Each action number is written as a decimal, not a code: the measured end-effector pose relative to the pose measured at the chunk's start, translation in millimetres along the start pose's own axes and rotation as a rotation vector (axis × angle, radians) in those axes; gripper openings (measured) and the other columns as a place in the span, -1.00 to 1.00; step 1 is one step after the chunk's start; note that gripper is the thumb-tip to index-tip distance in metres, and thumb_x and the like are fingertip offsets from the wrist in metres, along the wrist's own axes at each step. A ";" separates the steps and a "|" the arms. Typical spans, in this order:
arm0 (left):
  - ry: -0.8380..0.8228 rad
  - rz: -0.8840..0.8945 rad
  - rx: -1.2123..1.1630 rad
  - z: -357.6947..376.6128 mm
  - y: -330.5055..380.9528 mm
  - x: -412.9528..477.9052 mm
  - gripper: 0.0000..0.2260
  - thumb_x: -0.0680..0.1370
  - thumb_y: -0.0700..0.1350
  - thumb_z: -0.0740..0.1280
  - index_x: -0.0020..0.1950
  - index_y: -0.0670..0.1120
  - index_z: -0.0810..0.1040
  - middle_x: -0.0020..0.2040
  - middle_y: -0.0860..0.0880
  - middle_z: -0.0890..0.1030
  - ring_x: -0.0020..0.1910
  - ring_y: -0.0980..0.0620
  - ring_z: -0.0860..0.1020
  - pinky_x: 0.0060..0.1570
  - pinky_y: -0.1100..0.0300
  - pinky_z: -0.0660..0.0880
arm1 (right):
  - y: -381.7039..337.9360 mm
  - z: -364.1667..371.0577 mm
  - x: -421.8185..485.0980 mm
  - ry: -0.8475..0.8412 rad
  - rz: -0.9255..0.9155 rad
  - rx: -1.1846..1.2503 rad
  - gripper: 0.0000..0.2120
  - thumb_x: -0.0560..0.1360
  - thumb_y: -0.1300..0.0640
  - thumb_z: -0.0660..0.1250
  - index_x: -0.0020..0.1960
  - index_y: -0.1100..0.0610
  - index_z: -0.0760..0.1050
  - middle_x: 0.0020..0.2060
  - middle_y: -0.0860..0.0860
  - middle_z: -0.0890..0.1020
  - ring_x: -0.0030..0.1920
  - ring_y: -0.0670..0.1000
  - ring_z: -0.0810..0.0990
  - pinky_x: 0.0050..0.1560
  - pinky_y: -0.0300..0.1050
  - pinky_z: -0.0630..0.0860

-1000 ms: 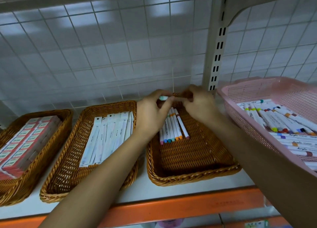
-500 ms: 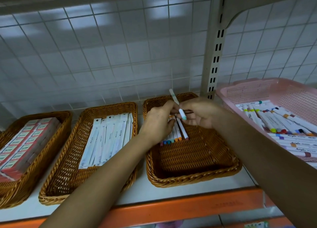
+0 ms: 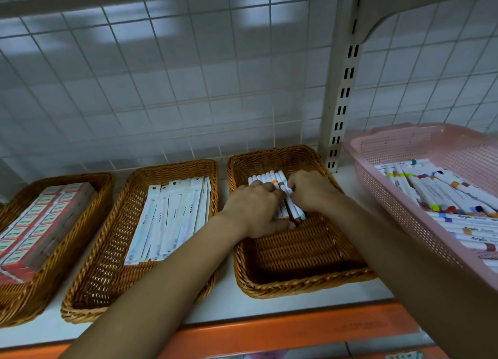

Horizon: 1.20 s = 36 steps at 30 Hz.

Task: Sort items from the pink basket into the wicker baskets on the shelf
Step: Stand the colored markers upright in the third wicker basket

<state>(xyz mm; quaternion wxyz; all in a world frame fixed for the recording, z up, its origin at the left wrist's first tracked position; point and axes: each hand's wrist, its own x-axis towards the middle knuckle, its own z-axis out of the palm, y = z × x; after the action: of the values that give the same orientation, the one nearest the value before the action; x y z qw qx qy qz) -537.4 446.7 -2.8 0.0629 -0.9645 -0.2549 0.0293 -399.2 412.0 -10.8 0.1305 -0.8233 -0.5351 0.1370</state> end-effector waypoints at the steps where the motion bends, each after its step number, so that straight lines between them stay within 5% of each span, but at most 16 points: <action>1: 0.003 0.003 -0.001 -0.5 1.7 1.0 -0.37 0.48 0.34 0.20 0.41 -0.03 0.34 0.32 -0.05 0.45 0.28 -0.08 0.39 0.20 -0.01 0.38 | -0.2 0.1 -0.2 0.002 0.002 -0.004 -0.76 0.52 0.18 0.26 0.17 0.19 0.50 0.08 0.15 0.56 0.01 0.11 0.53 -0.16 -0.13 0.34; 10: 0.022 -0.030 0.009 2.0 18.7 16.2 -0.47 0.53 0.23 0.22 0.36 -0.09 0.40 0.29 -0.11 0.44 0.26 -0.12 0.39 0.21 -0.04 0.36 | -4.7 -13.8 -16.7 -0.075 -0.061 -0.065 -0.77 0.45 0.24 0.37 0.09 0.26 0.52 0.01 0.14 0.58 -0.03 0.09 0.52 -0.14 -0.15 0.37; 14: -0.003 -0.021 0.008 0.9 18.4 15.6 -0.48 0.53 0.22 0.22 0.34 -0.11 0.42 0.29 -0.12 0.44 0.26 -0.12 0.38 0.21 -0.02 0.37 | -7.1 -19.8 -28.9 -0.102 -0.115 -0.105 -0.88 0.44 0.27 0.37 -0.04 0.26 0.50 -0.15 0.08 0.53 -0.03 0.10 0.51 -0.27 -0.21 0.31; 17: 0.036 -0.059 -0.044 -12.3 18.2 16.4 -0.53 0.53 0.15 0.25 0.31 -0.14 0.44 0.26 -0.13 0.45 0.27 -0.14 0.40 0.23 -0.04 0.40 | -10.2 -30.7 -37.3 -0.026 -0.151 -0.087 -0.87 0.48 0.26 0.30 0.03 0.24 0.49 -0.05 0.12 0.55 0.00 0.10 0.52 -0.20 -0.24 0.36; 21: 0.237 -0.108 -0.027 -41.9 21.6 27.1 -0.79 0.54 -0.09 0.27 0.14 -0.12 0.52 0.10 -0.11 0.53 0.07 -0.11 0.51 -0.11 0.11 0.44 | -10.2 -53.8 -50.5 0.105 -0.176 -0.054 -0.84 0.52 0.24 0.26 0.10 0.20 0.46 0.03 0.08 0.50 0.08 0.07 0.50 0.04 -0.12 0.42; 29: 0.337 0.003 -0.051 -87.4 82.7 59.9 -0.81 0.53 -0.15 0.22 0.07 -0.17 0.55 0.01 -0.17 0.55 -0.04 -0.17 0.53 -0.23 0.15 0.33 | 40.9 -103.7 -82.9 0.324 -0.204 -0.278 -0.89 0.49 0.25 0.17 -0.21 0.19 0.34 -0.16 0.10 0.46 -0.11 0.07 0.44 -0.15 -0.16 0.24; 33: 0.279 0.095 -0.107 -90.9 121.2 81.8 -0.80 0.56 -0.12 0.25 0.12 -0.17 0.54 0.06 -0.15 0.56 0.01 -0.13 0.55 -0.16 0.12 0.45 | 79.2 -124.3 -99.7 0.224 -0.057 -0.312 -0.78 0.54 0.18 0.21 0.12 0.27 0.47 0.14 0.18 0.55 0.19 0.16 0.49 0.03 -0.09 0.37; 36: 0.207 0.220 -0.116 -86.0 147.4 98.3 -0.69 0.54 -0.02 0.30 0.24 -0.11 0.53 0.17 -0.14 0.55 0.15 -0.14 0.52 0.06 0.07 0.49 | 114.0 -128.9 -104.8 0.070 0.054 -0.369 -0.75 0.52 0.22 0.22 0.17 0.24 0.47 0.16 0.18 0.56 0.16 0.17 0.52 0.01 -0.11 0.40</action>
<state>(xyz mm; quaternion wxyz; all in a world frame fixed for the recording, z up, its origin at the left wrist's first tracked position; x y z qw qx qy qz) -372.5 359.1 59.9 0.0293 -0.9864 -0.1413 -0.0784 -296.6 262.2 76.7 -0.0078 -0.8516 -0.5241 0.0114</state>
